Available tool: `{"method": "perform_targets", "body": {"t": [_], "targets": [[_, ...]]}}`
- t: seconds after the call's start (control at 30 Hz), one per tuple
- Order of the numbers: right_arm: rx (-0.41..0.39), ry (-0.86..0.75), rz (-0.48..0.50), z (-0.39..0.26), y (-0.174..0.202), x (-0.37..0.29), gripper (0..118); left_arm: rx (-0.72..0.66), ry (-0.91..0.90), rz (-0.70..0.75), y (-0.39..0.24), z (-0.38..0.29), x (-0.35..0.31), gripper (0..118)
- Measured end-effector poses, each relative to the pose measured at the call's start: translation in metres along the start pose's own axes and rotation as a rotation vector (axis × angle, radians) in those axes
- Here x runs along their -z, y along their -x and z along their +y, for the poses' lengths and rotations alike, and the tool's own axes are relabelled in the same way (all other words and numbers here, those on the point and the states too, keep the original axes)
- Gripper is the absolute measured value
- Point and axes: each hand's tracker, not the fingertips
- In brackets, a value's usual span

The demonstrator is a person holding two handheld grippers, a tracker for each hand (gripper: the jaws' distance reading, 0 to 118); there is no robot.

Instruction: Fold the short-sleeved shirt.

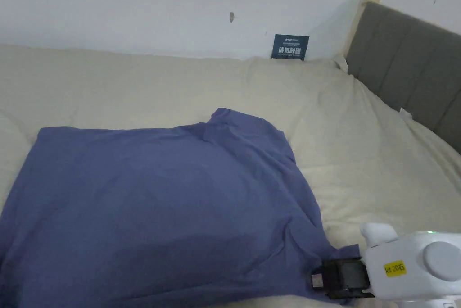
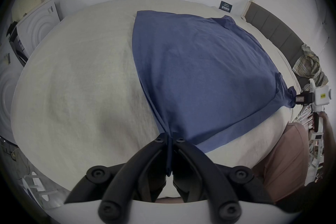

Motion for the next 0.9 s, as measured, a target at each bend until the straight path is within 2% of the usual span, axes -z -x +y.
{"method": "perform_targets", "body": {"t": [0.1,0.13,0.17,0.2,0.23,0.27,0.3,0.33,0.37,0.43,0.6,0.73,0.9], "targets": [[0.001,0.038,0.031,0.001,0.005,0.012,108,-0.006,0.008,0.004,0.004,0.0,0.002,4],[0.004,0.058,0.04,0.0,0.006,0.014,100,-0.009,0.011,0.006,0.005,-0.001,0.003,4],[-0.001,0.065,0.053,-0.001,0.008,0.015,79,-0.012,0.013,0.008,0.005,-0.002,0.003,4],[-0.021,0.066,0.077,-0.003,0.009,0.014,65,-0.017,0.015,0.01,0.006,-0.003,0.003,4],[-0.045,0.061,0.043,-0.006,0.016,0.01,47,-0.02,0.016,0.009,0.007,-0.003,0.003,4],[-0.108,0.032,-0.046,-0.008,0.019,0.006,38,-0.025,0.017,0.006,0.007,-0.001,0.002,4],[-0.15,0.014,-0.098,-0.009,0.019,0.005,38,-0.031,0.016,0.001,0.007,0.0,0.002,4],[-0.15,0.002,-0.061,-0.01,0.016,0.004,10,-0.036,0.015,-0.004,0.008,0.0,0.001,4],[-0.072,-0.009,0.03,-0.012,0.012,-0.001,10,-0.043,0.013,-0.009,0.008,0.0,0.001,4],[-0.027,-0.032,0.059,-0.012,0.009,-0.006,10,-0.048,0.01,-0.015,0.009,-0.002,-0.001,4],[-0.11,-0.079,0.035,-0.016,0.011,-0.027,9,-0.059,-0.01,-0.03,0.01,-0.003,-0.015,4],[-0.108,-0.094,0.051,-0.023,0.015,-0.045,9,-0.086,-0.047,-0.073,0.016,-0.007,-0.022,4],[-0.144,-0.117,0.056,-0.026,0.027,-0.058,8,-0.086,-0.046,-0.116,0.017,-0.009,-0.035,4]]}}
